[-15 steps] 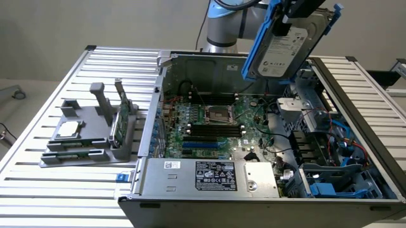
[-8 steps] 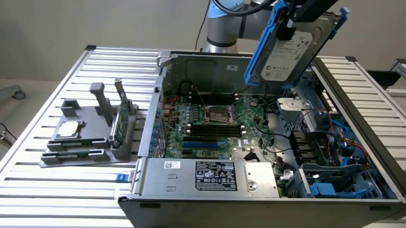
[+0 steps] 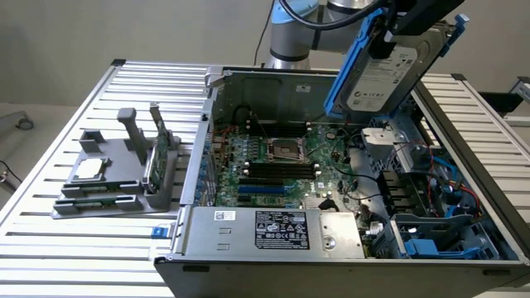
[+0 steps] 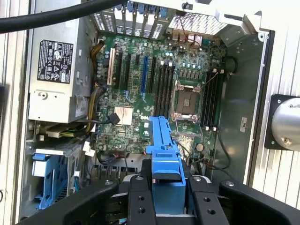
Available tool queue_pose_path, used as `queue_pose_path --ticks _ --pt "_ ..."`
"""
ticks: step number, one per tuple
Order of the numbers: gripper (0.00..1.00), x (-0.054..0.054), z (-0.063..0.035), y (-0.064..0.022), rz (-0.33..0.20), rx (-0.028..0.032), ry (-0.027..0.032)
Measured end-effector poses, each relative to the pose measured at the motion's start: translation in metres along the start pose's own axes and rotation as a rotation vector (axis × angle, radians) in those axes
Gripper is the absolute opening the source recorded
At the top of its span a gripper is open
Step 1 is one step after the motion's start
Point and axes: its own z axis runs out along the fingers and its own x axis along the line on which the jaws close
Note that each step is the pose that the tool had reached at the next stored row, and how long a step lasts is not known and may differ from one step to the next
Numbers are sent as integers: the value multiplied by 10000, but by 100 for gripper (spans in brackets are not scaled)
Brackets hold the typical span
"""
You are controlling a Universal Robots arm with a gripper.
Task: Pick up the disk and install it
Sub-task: 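Pick up the disk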
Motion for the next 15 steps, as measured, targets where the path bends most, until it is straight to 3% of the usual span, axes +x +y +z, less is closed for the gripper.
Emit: queue_pose_path --ticks 8,15 --pt "33 157 -21 -61 -2 11 -104" --pt "33 363 -49 -139 -3 11 -117"
